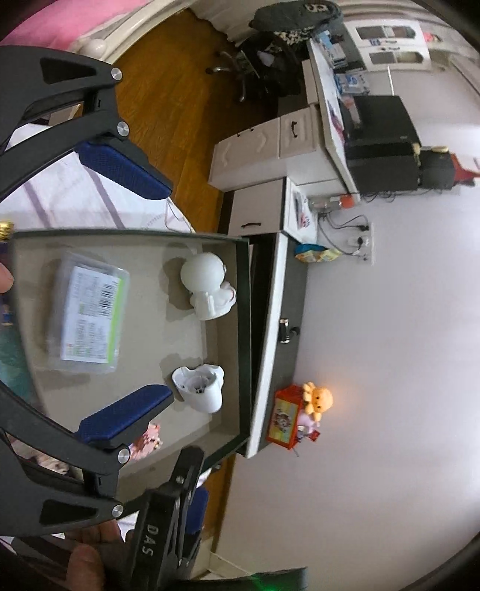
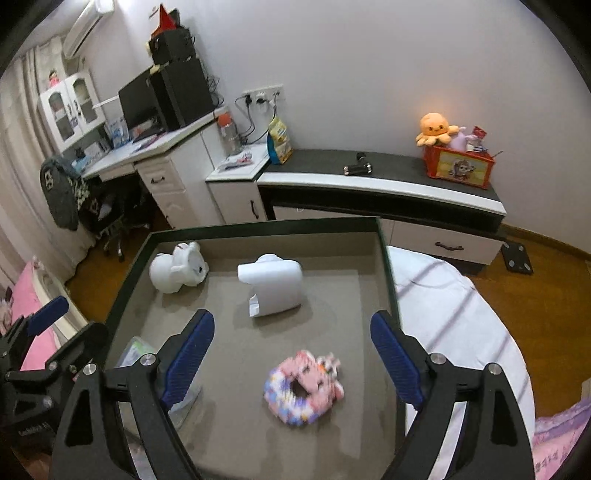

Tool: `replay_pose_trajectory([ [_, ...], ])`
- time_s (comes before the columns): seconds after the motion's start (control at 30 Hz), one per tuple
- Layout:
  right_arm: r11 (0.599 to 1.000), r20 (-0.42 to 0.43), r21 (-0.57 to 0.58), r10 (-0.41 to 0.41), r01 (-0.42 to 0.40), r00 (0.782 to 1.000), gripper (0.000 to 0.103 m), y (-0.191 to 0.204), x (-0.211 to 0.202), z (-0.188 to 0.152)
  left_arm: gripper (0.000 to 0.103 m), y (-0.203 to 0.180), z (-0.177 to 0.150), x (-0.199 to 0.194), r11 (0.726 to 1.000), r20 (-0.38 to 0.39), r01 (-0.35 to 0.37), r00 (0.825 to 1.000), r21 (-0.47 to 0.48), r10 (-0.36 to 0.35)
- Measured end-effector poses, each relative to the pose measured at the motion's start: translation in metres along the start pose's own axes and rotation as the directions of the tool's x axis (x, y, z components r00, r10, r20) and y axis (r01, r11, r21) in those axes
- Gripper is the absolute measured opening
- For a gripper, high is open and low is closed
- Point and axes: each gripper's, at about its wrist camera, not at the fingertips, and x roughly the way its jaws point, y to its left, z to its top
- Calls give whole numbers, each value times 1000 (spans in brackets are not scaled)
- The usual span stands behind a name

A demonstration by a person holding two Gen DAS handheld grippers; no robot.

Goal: Organize rigid objects
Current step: 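Withdraw both tools from the box back over the table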

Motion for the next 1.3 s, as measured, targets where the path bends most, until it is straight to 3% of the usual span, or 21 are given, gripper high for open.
replay_pose_trajectory([
  [0.37, 999, 132, 40, 18, -24, 991, 88, 6, -107, -58, 103, 7, -45, -102, 999, 89, 35, 996, -30, -32],
  [0.57, 997, 164, 72, -16, 4, 986, 88, -3, -145, -97, 103, 5, -74, -130, 999, 93, 33, 995, -42, -29],
  [0.9, 991, 60, 127, -39, 31, 997, 88, -19, -140, -163, 103, -4, -131, -132, 998, -18, 38, 999, -43, -39],
  [1.3, 998, 33, 68, -19, 17, 999, 88, -3, -134, -178, 103, -18, -148, -137, 999, -37, 46, 998, -19, -47],
])
